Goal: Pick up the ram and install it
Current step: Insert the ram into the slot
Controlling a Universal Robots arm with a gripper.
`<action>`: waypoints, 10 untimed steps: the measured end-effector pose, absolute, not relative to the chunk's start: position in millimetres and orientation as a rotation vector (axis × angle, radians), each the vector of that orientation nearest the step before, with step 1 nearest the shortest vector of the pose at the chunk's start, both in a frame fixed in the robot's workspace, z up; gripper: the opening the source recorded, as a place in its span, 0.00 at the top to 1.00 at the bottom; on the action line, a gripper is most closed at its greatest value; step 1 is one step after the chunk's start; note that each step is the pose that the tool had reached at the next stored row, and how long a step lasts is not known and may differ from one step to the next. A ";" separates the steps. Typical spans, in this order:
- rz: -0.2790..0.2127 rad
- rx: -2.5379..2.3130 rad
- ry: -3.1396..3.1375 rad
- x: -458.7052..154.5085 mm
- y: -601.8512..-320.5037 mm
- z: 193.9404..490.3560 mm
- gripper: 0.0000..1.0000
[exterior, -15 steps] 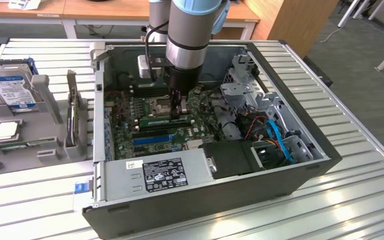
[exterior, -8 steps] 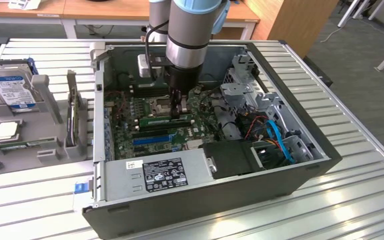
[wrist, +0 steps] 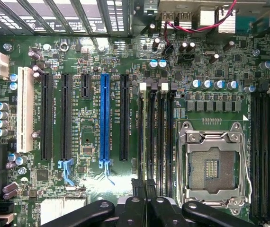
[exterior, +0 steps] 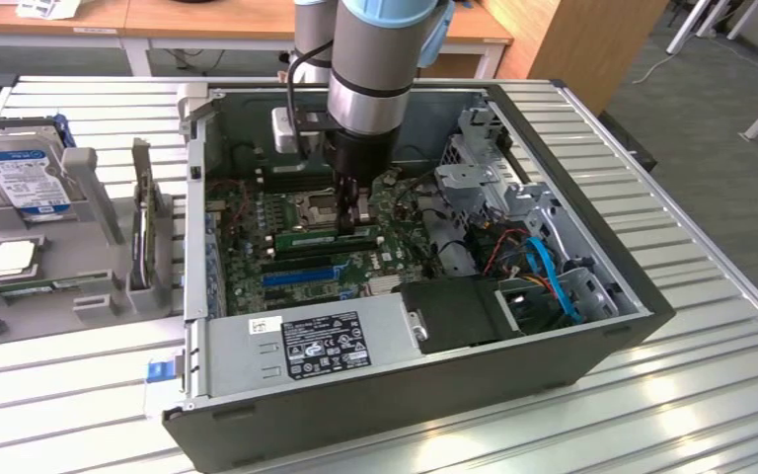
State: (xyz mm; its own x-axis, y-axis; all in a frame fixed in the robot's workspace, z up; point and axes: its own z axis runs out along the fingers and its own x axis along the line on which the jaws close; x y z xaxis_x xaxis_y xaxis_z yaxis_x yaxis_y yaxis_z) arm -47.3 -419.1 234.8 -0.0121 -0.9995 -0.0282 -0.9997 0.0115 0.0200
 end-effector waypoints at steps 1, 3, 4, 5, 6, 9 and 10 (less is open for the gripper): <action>0.053 -2.204 2.230 -47.3 -419.1 234.9 0.89; 0.053 -2.204 2.230 -47.2 -419.0 234.6 0.89; 0.053 -2.204 2.230 -47.2 -419.0 234.4 0.89; 0.053 -2.204 2.230 -47.3 -419.1 234.3 0.89; 0.053 -2.204 2.230 -47.2 -419.1 234.3 0.89; 0.053 -2.204 2.230 -47.2 -419.0 234.0 0.89; 0.054 -2.204 2.230 -47.2 -419.0 233.7 0.89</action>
